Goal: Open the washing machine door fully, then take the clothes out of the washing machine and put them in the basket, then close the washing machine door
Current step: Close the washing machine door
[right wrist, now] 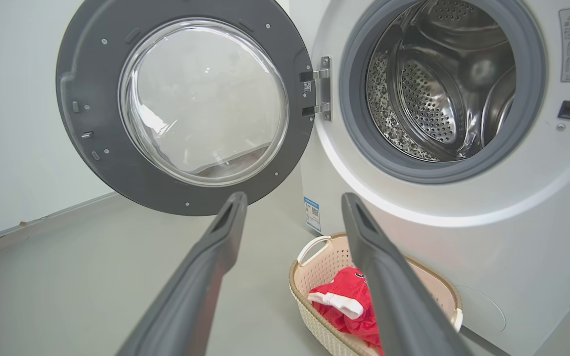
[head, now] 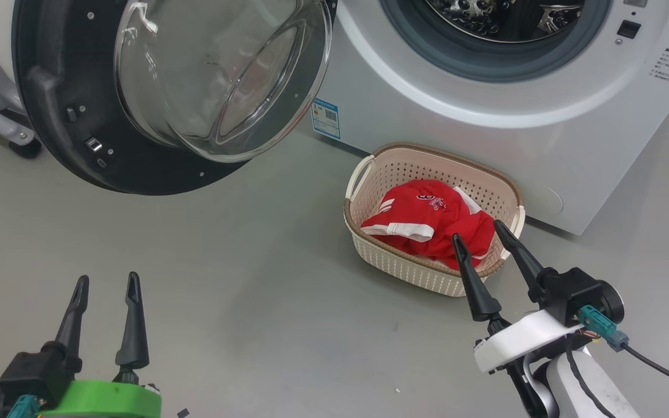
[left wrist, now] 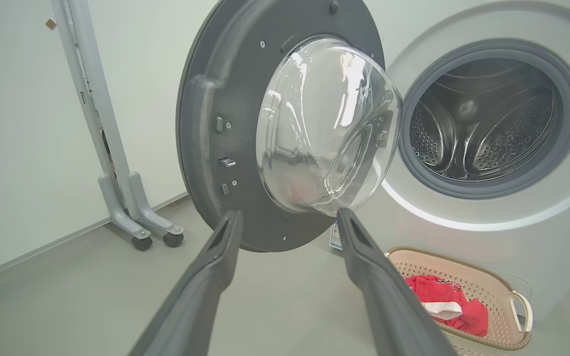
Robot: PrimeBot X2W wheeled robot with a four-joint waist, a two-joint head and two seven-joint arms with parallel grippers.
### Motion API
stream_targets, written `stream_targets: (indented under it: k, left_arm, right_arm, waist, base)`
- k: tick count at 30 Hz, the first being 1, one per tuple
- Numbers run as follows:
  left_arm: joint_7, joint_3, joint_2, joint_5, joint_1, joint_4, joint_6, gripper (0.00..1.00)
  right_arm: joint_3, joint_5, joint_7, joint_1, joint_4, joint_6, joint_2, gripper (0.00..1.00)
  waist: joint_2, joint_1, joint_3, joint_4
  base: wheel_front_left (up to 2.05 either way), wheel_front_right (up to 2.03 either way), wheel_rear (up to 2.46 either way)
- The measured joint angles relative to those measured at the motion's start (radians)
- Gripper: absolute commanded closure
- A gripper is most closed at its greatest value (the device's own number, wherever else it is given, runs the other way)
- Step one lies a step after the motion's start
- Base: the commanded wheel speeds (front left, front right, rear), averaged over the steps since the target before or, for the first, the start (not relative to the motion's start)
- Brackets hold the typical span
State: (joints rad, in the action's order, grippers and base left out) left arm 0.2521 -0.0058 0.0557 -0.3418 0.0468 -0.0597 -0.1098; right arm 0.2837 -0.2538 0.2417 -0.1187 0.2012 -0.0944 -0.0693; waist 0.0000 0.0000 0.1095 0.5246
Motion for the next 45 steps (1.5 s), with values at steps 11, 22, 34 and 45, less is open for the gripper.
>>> stream_targets:
  k: [11, 22, 34, 45]
  left_arm:
    - [0.000, -0.001, -0.001, 0.005, 0.000, 0.000, 0.000, 0.98]
    - [0.000, 0.010, 0.000, 0.006, -0.001, 0.005, -0.001, 1.00]
    - [0.000, 0.118, 0.059, -0.049, -0.025, 0.043, -0.002, 1.00]
    - [0.000, 0.264, 0.199, -0.118, -0.123, 0.050, -0.003, 1.00]
  right_arm:
    - [-0.003, -0.001, 0.000, -0.001, 0.002, 0.000, 0.002, 0.00]
    - [-0.016, -0.003, 0.001, -0.001, -0.004, 0.017, 0.003, 0.00]
    - [0.018, 0.013, 0.001, -0.048, -0.034, 0.018, 0.004, 0.00]
    - [0.044, 0.050, -0.017, -0.097, -0.071, 0.025, 0.000, 0.00]
  waist:
    - [0.0000, 0.0000, 0.000, -0.002]
    - [0.0000, 0.0000, 0.018, -0.005]
    - [0.0000, 0.0000, 0.066, -0.051]
    - [0.0000, 0.0000, 0.131, -0.097]
  base:
    - [0.00, 0.00, 0.00]
    - [0.00, 0.00, 0.00]
    - [0.00, 0.00, 0.00]
    - [0.00, 0.00, 0.00]
